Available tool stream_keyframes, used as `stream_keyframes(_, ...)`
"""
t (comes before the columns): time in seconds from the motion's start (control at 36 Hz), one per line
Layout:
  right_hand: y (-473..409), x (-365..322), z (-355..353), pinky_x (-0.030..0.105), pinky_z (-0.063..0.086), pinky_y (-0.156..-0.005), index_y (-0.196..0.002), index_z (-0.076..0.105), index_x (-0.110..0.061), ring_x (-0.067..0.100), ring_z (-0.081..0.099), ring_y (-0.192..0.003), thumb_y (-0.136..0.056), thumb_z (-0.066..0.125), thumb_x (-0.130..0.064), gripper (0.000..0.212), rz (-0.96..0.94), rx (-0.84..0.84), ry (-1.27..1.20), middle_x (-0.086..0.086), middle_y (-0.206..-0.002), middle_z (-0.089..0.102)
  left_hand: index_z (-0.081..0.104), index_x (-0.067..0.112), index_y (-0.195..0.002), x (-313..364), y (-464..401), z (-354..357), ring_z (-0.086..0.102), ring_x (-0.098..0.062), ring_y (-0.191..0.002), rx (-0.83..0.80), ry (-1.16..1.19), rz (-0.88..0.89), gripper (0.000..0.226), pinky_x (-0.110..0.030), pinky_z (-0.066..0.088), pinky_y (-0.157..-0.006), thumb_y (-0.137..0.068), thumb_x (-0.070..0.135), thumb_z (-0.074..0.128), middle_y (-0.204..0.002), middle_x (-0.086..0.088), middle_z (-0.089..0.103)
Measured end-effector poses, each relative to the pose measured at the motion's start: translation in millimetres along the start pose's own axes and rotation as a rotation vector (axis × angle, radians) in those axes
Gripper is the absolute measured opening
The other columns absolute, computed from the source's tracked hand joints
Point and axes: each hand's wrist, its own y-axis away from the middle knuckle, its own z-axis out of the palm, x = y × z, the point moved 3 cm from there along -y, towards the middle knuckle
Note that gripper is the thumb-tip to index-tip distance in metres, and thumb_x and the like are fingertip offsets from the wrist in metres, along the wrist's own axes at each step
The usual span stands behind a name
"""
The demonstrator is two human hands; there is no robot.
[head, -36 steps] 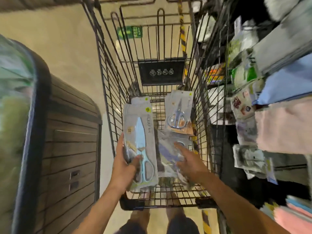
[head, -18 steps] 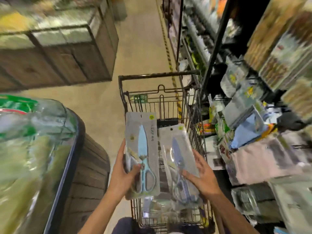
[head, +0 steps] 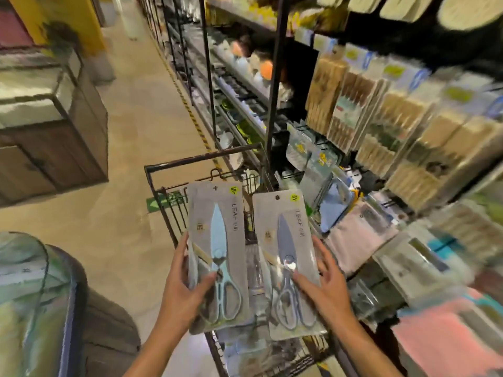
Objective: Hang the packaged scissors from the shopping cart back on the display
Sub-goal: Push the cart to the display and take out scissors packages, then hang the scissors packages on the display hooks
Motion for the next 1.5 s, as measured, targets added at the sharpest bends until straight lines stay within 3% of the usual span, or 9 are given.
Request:
stream_keyframes(0.14,45.9,-9.5,-14.0,0.022,0.057,-0.085,-0.145,0.044,-0.037,-0.003,0.068,-0.105,-0.082,0.08,-0.007,0.078,0.005,0.18,0.044,-0.026,-0.116,0.07,0.023,0.068,-0.143,0.6,8.9,7.0,0.045,-0.019,-0.14,-0.131,-0.002,-0.009,0.095,-0.055,0.046,-0.107,-0.083,0.019,0.078,-0.159,0.012,0.036)
stream_keyframes(0.28,91.4,-22.6,-38.6,0.006,0.051,-0.079,-0.145,0.045,-0.032,-0.01,0.064,-0.105,-0.082,0.081,-0.009,0.076,-0.016,0.358,0.071,-0.018,-0.129,0.062,0.023,0.067,-0.142,17.8,24.4,31.9,0.054,-0.018,-0.131,-0.274,0.049,0.018,0.093,-0.021,0.058,-0.084,-0.078,0.026,0.077,-0.155,0.007,0.041)
stream_keyframes(0.39,122.1,-33.2,-65.0,0.007,0.051,-0.081,-0.146,0.044,-0.031,-0.01,0.063,-0.108,-0.082,0.08,-0.004,0.078,-0.043,0.434,0.112,-0.033,-0.119,0.066,0.023,0.059,-0.149,34.1,38.2,55.5,0.05,-0.015,-0.136,-0.335,0.035,0.083,0.093,-0.049,0.047,-0.108,-0.082,0.026,0.077,-0.156,0.015,0.039)
stream_keyframes(0.69,259.5,-60.3,-165.6,0.012,0.055,-0.08,-0.147,0.042,-0.032,-0.009,0.06,-0.114,-0.083,0.078,-0.003,0.078,-0.134,0.72,0.107,-0.035,-0.128,0.059,0.021,0.061,-0.149,88.5,120.7,156.6,0.033,-0.007,-0.147,-0.632,0.018,0.263,0.091,-0.049,0.036,-0.117,-0.085,0.025,0.076,-0.159,0.026,0.028)
stream_keyframes(0.86,376.5,-66.7,-232.1,0.015,0.057,-0.08,-0.149,0.041,-0.031,0.0,0.065,-0.114,-0.084,0.077,-0.005,0.079,-0.165,0.88,0.121,-0.023,-0.125,0.066,0.021,0.051,-0.15,117.6,218.0,228.5,0.021,0.03,-0.132,-0.76,0.06,0.376,0.09,0.0,0.027,-0.104,-0.089,0.01,0.073,-0.143,0.053,0.021)
stream_keyframes(1.08,533.9,-70.1,-304.8,0.013,0.055,-0.082,-0.152,0.037,-0.029,-0.006,0.062,-0.114,-0.087,0.077,-0.006,0.08,-0.199,1.058,0.165,-0.035,-0.124,0.06,0.025,0.053,-0.147,150.0,366.4,297.8,0.024,0.032,-0.128,-0.908,0.176,0.41,0.089,0.009,0.027,-0.093,-0.088,0.006,0.073,-0.138,0.057,0.024)
stream_keyframes(1.19,600.1,-69.5,-332.4,0.015,0.056,-0.083,-0.151,0.038,-0.033,-0.002,0.063,-0.114,-0.086,0.078,-0.009,0.08,-0.2,1.148,0.193,-0.029,-0.126,0.062,0.027,0.045,-0.151,164.1,426.6,326.7,0.037,0.024,-0.129,-0.997,0.239,0.411,0.093,0.0,0.036,-0.098,-0.086,-0.002,0.073,-0.135,0.052,0.038)
stream_keyframes(1.33,659.6,-72.7,-366.3,0.02,0.058,-0.082,-0.149,0.039,-0.036,0.004,0.065,-0.114,-0.083,0.08,-0.011,0.082,-0.201,1.23,0.225,-0.013,-0.13,0.065,0.027,0.057,-0.148,182.2,478.3,354.9,0.04,-0.014,-0.144,-1.11,0.248,0.425,0.094,-0.051,0.034,-0.118,-0.074,0.036,0.08,-0.157,0.016,0.039)
stream_keyframes(1.5,694.0,-75.6,-399.7,0.016,0.056,-0.082,-0.151,0.039,-0.033,-0.002,0.062,-0.116,-0.084,0.079,-0.01,0.081,-0.222,1.296,0.234,-0.03,-0.129,0.06,0.029,0.058,-0.147,203.6,521.5,385.9,0.048,-0.005,-0.136,-1.164,0.261,0.462,0.093,-0.049,0.042,-0.112,-0.086,0.006,0.075,-0.154,0.021,0.042)
